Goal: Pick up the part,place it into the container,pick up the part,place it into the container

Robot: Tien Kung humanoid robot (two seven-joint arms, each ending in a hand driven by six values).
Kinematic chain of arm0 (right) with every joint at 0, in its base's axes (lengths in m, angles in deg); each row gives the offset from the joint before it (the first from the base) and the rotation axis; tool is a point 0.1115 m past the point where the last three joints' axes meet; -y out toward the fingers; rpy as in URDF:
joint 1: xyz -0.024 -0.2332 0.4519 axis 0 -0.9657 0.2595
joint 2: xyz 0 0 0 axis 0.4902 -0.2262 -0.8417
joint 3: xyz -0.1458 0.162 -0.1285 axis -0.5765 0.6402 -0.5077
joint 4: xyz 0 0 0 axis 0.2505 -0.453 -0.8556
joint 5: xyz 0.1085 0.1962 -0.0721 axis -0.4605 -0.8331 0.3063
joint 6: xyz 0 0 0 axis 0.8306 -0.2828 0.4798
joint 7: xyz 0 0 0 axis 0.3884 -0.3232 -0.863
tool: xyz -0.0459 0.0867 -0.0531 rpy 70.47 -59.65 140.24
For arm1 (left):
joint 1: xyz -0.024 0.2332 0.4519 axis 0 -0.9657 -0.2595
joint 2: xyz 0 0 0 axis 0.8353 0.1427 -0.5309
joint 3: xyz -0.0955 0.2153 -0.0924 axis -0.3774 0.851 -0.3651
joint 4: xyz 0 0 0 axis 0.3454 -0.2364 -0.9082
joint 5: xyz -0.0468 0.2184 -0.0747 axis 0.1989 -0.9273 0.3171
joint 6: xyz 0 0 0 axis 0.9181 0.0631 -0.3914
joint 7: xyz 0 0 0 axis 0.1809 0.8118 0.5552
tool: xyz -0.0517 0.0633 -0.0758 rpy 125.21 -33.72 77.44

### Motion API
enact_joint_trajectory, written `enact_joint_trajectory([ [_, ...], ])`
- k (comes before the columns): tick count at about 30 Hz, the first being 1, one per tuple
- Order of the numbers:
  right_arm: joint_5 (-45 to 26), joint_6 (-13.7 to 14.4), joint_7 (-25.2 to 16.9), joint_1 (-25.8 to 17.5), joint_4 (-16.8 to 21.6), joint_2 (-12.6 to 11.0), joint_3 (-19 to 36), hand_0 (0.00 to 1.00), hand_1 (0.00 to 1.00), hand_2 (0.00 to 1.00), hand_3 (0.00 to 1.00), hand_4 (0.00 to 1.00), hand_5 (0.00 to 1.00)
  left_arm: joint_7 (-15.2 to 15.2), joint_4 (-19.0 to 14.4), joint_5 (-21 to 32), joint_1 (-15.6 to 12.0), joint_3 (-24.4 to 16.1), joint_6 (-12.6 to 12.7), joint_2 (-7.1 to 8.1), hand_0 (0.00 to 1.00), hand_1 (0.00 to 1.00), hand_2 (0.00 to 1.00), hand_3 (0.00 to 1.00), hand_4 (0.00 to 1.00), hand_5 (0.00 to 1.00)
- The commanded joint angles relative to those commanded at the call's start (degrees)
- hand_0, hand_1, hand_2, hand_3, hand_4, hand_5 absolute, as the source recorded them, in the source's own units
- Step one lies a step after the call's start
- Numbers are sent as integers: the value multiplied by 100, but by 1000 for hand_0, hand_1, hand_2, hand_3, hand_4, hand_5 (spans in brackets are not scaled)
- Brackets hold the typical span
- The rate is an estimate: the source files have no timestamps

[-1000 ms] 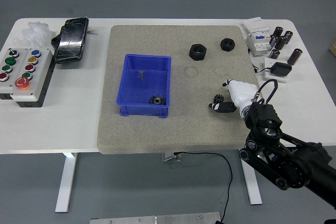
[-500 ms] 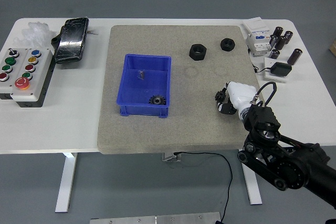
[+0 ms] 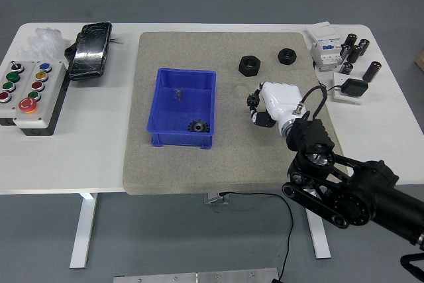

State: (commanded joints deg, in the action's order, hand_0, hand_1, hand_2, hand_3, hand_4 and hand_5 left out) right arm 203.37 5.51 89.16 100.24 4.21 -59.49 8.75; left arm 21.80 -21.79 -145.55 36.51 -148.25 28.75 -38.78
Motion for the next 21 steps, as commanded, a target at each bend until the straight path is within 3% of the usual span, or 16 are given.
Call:
enact_joint_trajectory([
  [6,-3,329,0,676,-119,710,-645,207,406,240,428,275,119,28,0,28,-2,37,-4,1,718,714,728,833,802,538],
  [10,-101,363,0,896,-296,1061,-954,208,409,237,459,285,80,50,0,46,-19,42,0,-1,718,715,729,833,802,538],
  [12,-155,353,0,955,-395,1090,-1035,208,409,237,459,285,80,57,0,49,-22,37,3,6,718,715,729,833,802,538],
  [13,-186,346,0,977,-444,1090,-1064,213,416,234,564,310,32,59,0,52,-22,36,5,9,718,714,729,833,802,539],
  [18,-274,250,0,1004,-592,1090,-1094,213,416,234,564,310,32,64,0,41,-21,21,6,21,718,714,729,833,802,539],
  [19,-277,222,0,998,-610,1090,-1088,207,410,248,685,443,287,67,0,39,-20,18,6,18,718,714,729,832,803,540],
  [21,-292,151,0,977,-652,1090,-1077,207,410,248,685,443,287,75,0,25,-24,7,3,6,718,714,729,832,803,540],
])
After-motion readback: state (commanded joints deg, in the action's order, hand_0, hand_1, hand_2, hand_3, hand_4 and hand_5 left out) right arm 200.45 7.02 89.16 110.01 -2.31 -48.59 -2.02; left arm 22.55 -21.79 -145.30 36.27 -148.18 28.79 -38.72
